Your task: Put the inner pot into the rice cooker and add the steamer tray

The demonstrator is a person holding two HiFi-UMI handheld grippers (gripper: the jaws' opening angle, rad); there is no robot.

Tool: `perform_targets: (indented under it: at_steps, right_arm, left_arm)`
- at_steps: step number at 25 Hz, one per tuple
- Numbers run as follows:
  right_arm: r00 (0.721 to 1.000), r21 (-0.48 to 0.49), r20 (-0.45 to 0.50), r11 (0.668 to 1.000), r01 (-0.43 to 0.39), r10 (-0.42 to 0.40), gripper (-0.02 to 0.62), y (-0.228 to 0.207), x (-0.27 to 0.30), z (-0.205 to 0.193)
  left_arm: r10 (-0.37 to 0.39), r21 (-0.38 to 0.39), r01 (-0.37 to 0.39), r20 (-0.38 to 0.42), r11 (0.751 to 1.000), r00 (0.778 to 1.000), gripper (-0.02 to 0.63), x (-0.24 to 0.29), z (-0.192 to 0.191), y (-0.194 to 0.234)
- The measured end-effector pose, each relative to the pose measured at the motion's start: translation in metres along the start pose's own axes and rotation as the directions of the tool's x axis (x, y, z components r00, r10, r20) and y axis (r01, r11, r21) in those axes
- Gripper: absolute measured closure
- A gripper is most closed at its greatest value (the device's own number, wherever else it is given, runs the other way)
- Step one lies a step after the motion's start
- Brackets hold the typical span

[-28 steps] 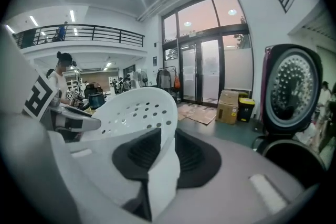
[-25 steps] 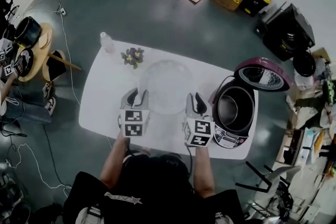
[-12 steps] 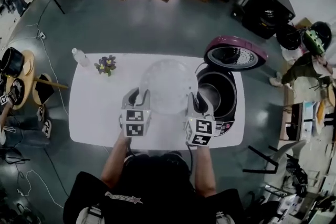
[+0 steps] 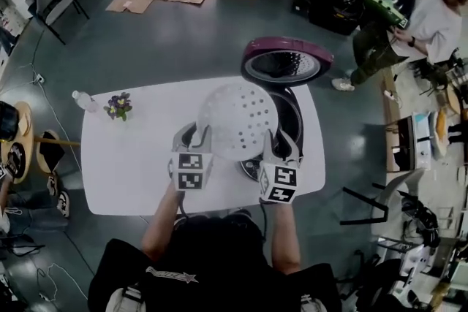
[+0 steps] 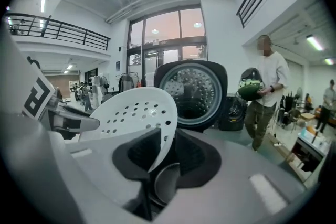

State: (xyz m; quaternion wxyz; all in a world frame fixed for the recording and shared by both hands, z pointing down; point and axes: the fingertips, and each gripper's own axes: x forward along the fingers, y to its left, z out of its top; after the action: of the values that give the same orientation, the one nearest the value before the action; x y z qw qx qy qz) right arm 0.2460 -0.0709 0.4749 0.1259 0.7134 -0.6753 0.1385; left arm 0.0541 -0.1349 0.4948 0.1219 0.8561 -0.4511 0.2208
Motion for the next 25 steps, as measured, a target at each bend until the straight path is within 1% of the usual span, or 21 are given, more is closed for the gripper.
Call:
perform_targets:
  at_steps: [10,15,20,25]
  right_arm:
    - [0.996,0.030,-0.016,0.996,0.084,-0.083,0.506,-0.079,-0.018,-0.013]
    - [0.994,0.042,-0.044,0.994,0.101,-0.099,0.506,-0.108,-0.017,-0.024]
    - [0.993,0.054,-0.080,0.994,0.093,-0.089,0.506,-0.125,-0.010,-0.036]
    - [0.993,0.061,-0.108,0.996,0.061,-0.054,0.506,-0.130,0.003,-0.047]
  left_arm:
    - [-0.080,0.041,0.080,-0.011,0.996,0.997,0.482,0.037,0.014,-0.075]
    - [-0.107,0.049,0.109,-0.044,0.993,0.993,0.479,0.055,0.011,-0.101]
    - [-0.096,0.058,0.102,-0.088,0.993,0.991,0.474,0.070,0.002,-0.115]
    - [-0.064,0.064,0.072,-0.126,0.995,0.990,0.471,0.081,-0.007,-0.115]
